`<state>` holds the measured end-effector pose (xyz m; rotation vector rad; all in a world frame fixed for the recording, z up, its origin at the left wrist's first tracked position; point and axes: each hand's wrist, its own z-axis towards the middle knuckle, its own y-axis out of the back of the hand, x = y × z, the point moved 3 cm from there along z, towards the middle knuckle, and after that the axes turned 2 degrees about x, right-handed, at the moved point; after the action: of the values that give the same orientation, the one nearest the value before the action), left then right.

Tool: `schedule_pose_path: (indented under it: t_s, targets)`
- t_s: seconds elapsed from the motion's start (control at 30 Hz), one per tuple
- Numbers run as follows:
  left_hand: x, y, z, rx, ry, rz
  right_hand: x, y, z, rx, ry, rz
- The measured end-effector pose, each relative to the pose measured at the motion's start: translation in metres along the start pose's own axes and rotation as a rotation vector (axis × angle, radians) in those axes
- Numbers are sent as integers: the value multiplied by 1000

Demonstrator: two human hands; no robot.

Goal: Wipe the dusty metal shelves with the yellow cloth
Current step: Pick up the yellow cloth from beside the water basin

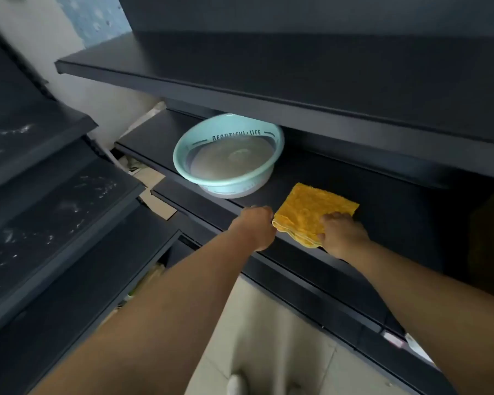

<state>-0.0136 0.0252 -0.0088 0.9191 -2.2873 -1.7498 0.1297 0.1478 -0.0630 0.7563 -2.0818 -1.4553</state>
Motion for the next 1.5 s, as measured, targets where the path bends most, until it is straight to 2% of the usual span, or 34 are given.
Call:
schedule_pose_path:
  t_s: [0.43, 0.7, 0.83, 0.97, 1.13, 1.2, 1.4, 1.5]
  targets:
    - [18, -10, 69, 77, -90, -8, 6, -22, 44, -57, -122, 56]
    - [11, -23, 93, 135, -90, -45, -3, -17, 33, -143, -85, 218]
    - [12, -28, 91, 92, -53, -87, 7, -15, 14, -221, 1, 372]
    - [23, -30, 75, 72, 106, -315, 26, 4, -6, -347, 207, 497]
    - [38, -30, 35, 111, 222, -564, 62, 29, -23, -399, 429, 606]
    - [51, -27, 14, 44, 249, -659, 79, 36, -28, -373, 491, 629]
    - [116, 9, -63, -493, 401, -622, 139, 41, -45, -180, 625, 592]
    - [139, 26, -101, -657, 413, -665, 177, 46, -54, -179, 662, 624]
